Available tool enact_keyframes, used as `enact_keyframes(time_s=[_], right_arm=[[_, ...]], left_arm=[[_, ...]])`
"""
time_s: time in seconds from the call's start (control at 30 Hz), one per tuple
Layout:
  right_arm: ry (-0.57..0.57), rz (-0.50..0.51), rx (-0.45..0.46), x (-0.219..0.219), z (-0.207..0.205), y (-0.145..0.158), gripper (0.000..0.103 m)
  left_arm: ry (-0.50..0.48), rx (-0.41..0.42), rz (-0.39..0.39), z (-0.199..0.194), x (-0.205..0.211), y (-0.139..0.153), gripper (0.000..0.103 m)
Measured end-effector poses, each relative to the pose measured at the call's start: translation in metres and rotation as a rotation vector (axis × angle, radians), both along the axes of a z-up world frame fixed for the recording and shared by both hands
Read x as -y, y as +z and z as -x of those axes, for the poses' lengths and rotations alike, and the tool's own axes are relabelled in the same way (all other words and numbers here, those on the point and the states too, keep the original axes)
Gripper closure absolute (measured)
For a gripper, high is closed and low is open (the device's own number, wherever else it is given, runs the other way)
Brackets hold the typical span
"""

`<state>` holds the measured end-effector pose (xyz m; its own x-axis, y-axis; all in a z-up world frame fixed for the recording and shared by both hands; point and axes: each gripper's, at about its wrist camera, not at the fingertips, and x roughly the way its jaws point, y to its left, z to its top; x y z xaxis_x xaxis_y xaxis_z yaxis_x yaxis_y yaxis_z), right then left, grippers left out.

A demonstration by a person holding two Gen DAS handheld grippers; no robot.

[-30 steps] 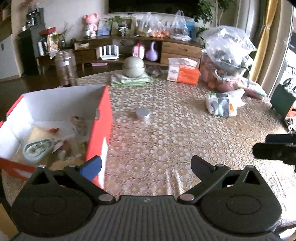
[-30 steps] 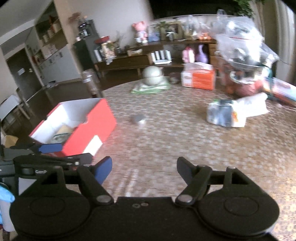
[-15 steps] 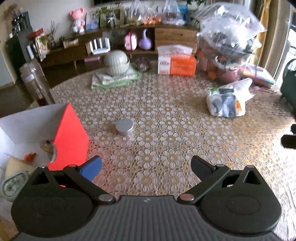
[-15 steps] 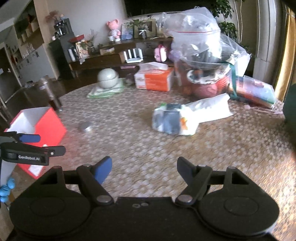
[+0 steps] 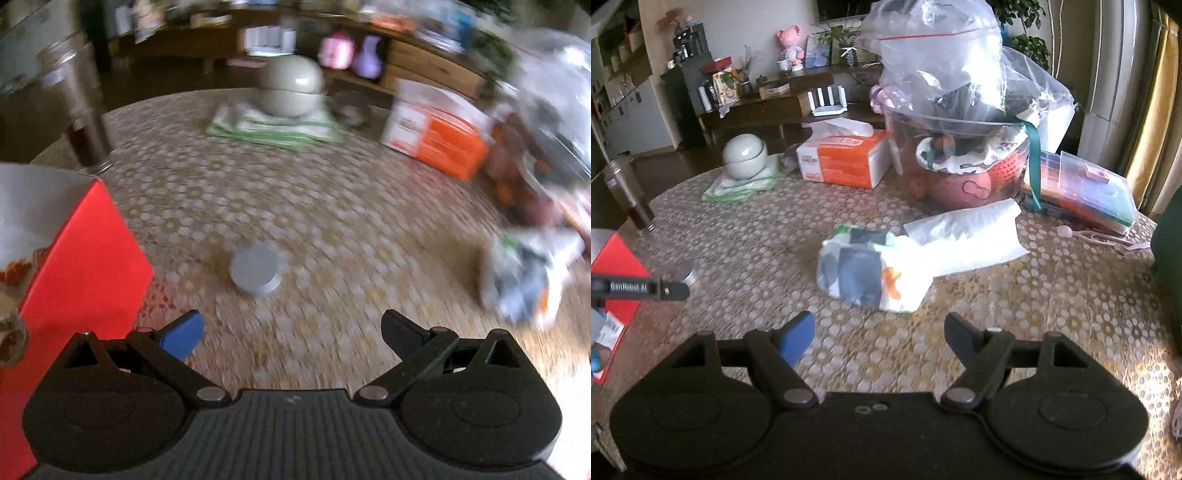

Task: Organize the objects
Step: 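Move the left tool toward the grey round tin while the right tool approaches the white plastic bag, then grasp the grey round tin with the left tool while the right tool grasps the white plastic bag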

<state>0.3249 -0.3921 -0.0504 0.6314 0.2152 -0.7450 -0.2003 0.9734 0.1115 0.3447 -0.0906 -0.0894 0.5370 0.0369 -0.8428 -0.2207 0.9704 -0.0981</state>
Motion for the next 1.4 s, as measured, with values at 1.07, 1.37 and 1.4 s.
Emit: enact_keyframes(time_s=[1.07,1.37,1.4], right_arm=[[0.009,0.076,-0.036,-0.028,-0.081,-0.062,0.037],[0.041,0.071,-0.015,-0.036,-0.066,-0.057,0.081],[0.041,0.06,-0.015,-0.036,-0.064,-0.056,0.083]], left_arm=[[0.237,0.009,-0.115,-0.039,-0.017,-0.033,0.059],[0.184,0.009,-0.107,-0.033,-0.015,-0.032,0.065],[0.177,0.008,-0.106,-0.031,-0.015,-0.032,0.065]])
